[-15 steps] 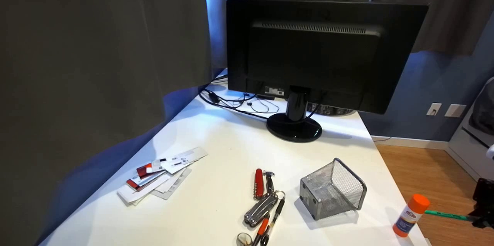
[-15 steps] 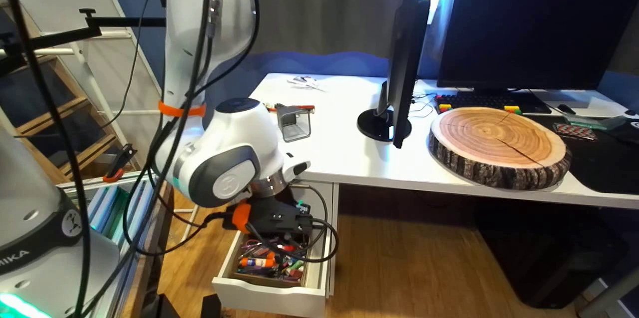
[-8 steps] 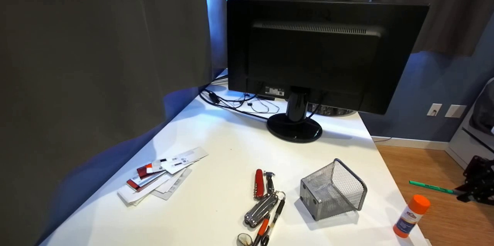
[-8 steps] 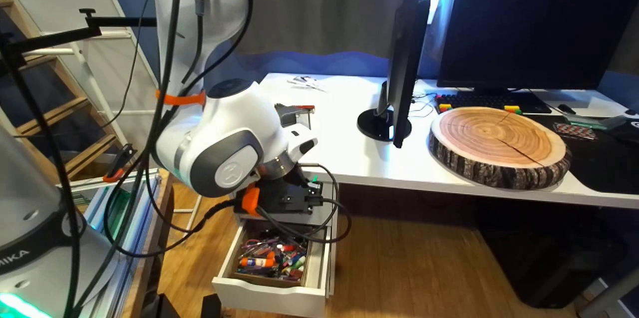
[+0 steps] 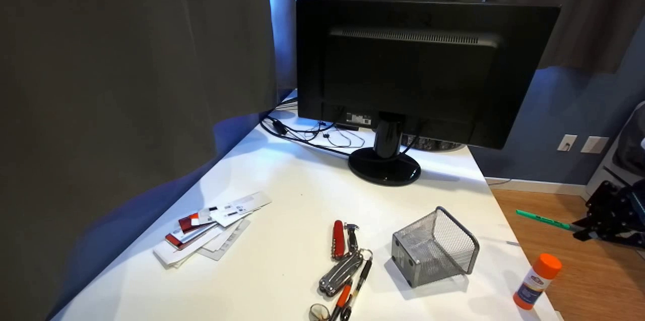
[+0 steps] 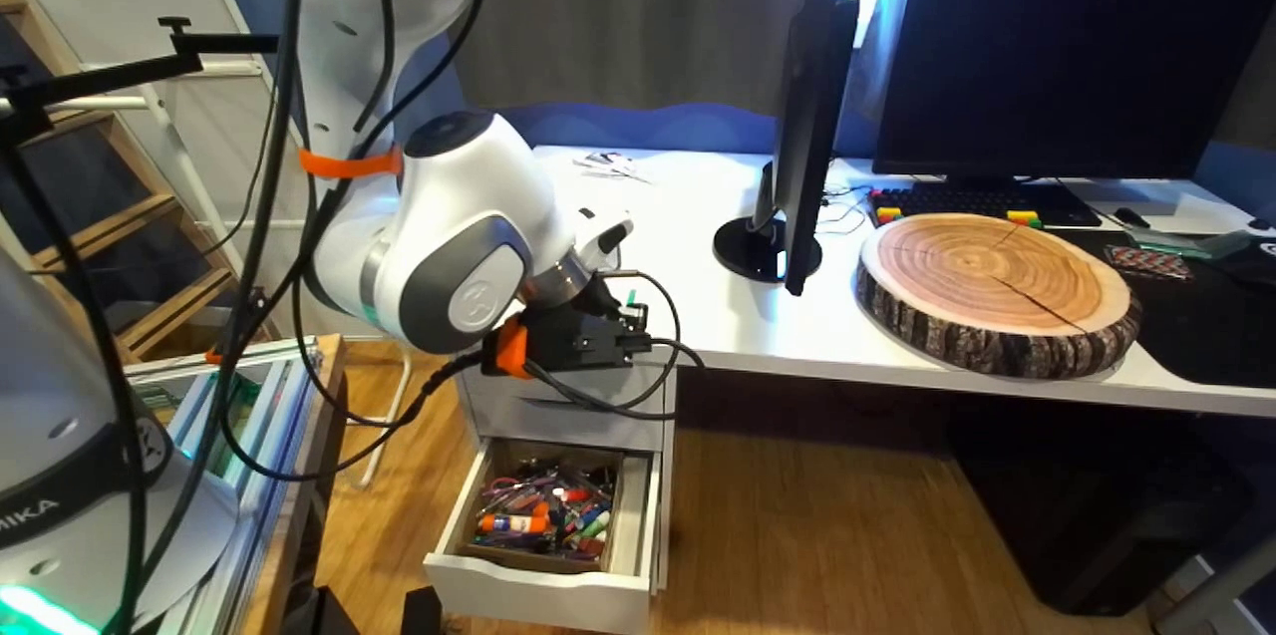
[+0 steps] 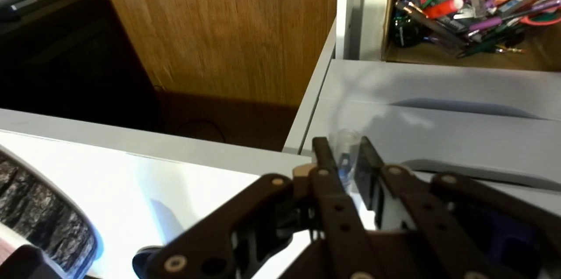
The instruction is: Remove one pen from the open drawer
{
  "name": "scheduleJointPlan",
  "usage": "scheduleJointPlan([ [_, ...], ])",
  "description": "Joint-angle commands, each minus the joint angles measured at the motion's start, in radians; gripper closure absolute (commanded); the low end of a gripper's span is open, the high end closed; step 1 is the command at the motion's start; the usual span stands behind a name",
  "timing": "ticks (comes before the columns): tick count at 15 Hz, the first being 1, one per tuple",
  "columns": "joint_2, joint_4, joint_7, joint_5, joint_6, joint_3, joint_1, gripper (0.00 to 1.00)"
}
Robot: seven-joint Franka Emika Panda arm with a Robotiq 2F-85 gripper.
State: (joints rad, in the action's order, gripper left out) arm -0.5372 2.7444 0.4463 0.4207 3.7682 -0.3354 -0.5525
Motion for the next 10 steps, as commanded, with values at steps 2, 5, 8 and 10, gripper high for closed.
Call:
scheduleJointPlan([
  [2, 0.125, 0.016, -0.127, 0.005, -0.138, 0.075, -0.018, 0.96],
  [5, 0.148, -0.033, -0.098, -0.116, -0.26, 0.276, 0.094, 0.96],
  [8, 0.141, -0.098, -0.138, -0.159, -0.334, 0.289, 0.072, 0.96],
  [10, 0.125, -0.141, -0.125, -0.216, -0.363, 0.251, 0.03, 0.96],
])
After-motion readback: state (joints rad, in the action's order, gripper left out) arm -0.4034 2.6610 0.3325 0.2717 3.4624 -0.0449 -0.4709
